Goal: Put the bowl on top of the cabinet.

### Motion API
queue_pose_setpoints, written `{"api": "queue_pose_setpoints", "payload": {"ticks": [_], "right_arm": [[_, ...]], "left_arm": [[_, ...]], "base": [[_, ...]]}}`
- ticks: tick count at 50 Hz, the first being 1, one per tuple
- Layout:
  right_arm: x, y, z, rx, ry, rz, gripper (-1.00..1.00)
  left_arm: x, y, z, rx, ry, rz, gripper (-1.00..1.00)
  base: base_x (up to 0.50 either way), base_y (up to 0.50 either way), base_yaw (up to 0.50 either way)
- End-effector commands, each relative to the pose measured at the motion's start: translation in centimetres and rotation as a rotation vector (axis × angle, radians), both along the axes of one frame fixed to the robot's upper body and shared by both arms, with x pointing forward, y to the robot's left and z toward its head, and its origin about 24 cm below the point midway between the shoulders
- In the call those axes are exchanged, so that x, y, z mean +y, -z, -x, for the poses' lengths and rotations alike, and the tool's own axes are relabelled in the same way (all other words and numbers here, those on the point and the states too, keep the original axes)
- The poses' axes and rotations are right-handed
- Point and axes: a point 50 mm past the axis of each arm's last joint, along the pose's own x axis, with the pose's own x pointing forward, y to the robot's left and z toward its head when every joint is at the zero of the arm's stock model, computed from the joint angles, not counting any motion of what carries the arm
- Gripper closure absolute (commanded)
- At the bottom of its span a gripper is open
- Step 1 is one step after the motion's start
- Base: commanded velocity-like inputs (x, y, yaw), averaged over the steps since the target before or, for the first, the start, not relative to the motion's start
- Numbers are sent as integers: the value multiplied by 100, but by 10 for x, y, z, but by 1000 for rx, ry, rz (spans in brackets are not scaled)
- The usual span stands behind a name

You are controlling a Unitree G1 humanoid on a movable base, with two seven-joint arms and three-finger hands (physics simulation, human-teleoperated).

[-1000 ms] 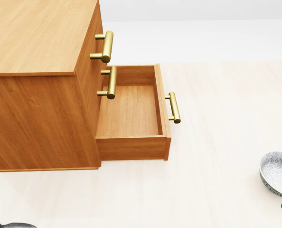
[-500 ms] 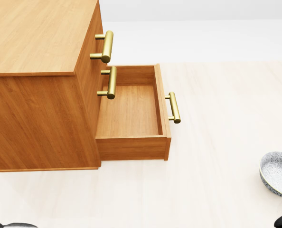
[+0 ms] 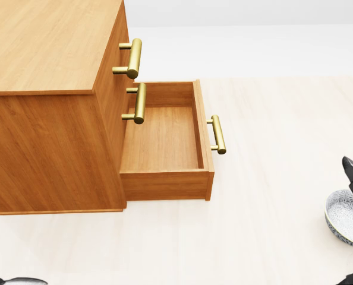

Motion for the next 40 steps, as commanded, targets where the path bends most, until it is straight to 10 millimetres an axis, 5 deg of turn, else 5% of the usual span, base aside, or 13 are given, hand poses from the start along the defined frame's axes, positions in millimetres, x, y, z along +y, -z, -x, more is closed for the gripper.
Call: {"api": "queue_pose_setpoints", "payload": {"ticks": [1,40], "right_arm": [[-6,17,2,78,23,-15,-100],[-23,32,0,201,93,70,-100]], "left_arm": [[-1,2,-2,12,1,0,-100],[-2,2,-1,13,5,-2,-100]], "base": [[0,0,0],[0,0,0]]}}
